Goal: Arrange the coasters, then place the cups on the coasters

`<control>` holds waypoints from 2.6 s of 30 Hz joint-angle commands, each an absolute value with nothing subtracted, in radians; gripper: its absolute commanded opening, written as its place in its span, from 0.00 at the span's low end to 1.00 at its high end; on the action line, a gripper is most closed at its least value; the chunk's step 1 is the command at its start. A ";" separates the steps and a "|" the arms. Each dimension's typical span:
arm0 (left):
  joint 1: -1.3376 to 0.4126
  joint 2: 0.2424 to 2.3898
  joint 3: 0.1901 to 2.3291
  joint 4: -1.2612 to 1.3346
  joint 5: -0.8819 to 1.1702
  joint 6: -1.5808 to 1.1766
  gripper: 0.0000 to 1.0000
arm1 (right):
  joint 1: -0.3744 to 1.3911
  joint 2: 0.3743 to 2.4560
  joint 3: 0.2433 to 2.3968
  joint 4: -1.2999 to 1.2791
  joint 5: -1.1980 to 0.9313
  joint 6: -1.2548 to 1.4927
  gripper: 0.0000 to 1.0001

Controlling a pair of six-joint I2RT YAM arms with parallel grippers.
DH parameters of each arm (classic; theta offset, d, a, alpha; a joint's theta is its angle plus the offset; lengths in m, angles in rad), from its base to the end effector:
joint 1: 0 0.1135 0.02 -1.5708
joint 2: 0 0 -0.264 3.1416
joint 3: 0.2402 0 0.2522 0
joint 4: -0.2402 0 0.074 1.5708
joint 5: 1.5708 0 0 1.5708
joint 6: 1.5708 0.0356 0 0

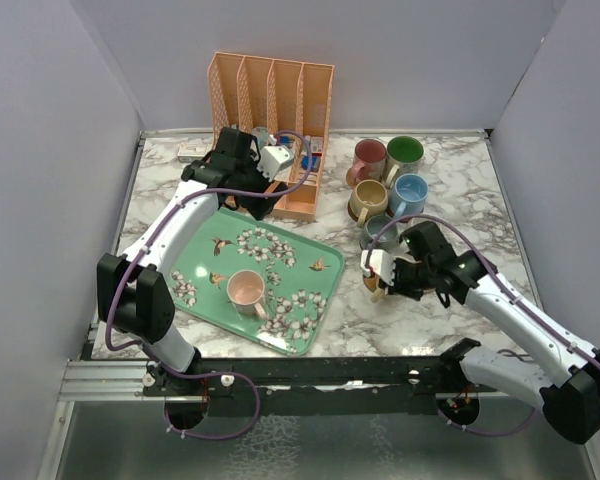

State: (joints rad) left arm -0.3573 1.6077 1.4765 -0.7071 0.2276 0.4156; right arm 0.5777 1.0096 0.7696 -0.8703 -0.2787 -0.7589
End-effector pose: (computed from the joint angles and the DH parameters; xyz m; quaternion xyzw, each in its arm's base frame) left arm 0.3280 -0.1310 0.3239 0.3873 0.8439 -0.0956 0.3587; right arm 0.1453 0.1064 0.2401 -0.6223 0.7371 0.1142 0.2373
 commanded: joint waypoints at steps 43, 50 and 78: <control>-0.356 1.588 1.431 -0.676 0.346 0.425 0.83 | 0.112 1.088 0.868 -0.998 -0.415 -1.192 0.01; -0.355 1.599 1.434 -0.677 0.335 0.421 0.83 | 0.049 1.127 0.891 -1.021 -0.455 -1.275 0.01; -0.357 1.629 1.444 -0.677 0.311 0.419 0.83 | 0.017 1.191 0.914 -1.068 -0.480 -1.337 0.01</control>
